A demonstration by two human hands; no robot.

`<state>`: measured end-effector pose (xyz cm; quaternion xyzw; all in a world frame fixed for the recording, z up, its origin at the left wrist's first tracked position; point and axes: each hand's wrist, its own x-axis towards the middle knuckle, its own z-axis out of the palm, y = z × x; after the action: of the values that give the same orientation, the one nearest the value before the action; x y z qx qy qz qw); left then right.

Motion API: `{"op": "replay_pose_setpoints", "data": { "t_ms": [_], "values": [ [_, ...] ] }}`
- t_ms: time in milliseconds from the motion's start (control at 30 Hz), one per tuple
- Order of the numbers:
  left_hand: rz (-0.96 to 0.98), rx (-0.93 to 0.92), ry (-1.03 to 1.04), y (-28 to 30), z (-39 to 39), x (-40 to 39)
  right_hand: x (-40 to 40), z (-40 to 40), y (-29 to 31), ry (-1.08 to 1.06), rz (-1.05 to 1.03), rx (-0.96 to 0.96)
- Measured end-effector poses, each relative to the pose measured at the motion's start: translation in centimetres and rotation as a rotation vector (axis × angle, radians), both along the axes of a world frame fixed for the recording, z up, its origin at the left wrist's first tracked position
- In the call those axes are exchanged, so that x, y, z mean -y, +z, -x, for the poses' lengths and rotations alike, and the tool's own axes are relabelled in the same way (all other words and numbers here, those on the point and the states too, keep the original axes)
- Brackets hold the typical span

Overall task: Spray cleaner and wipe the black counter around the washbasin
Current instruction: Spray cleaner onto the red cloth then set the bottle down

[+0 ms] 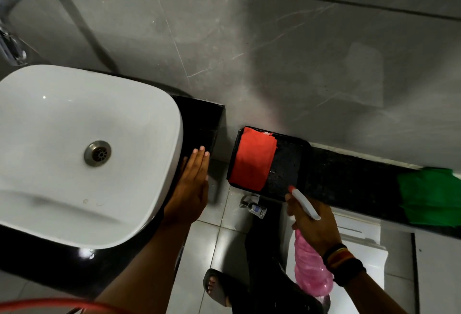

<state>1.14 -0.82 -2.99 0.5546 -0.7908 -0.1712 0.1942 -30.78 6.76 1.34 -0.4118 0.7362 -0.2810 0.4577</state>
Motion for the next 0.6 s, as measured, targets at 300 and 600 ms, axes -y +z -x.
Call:
{"op": "replay_pose_setpoints", "data": {
  "t_ms": [300, 600],
  "values": [
    [0.025, -0.012, -0.003, -0.2, -0.1, 0.0, 1.5, 1.5, 2.9, -0.2, 0.273, 0.114],
    [0.038, -0.019, -0.009, -0.3, -0.1, -0.2, 7.0, 7.0, 2.9, -0.329, 0.574, -0.178]
  ]
}}
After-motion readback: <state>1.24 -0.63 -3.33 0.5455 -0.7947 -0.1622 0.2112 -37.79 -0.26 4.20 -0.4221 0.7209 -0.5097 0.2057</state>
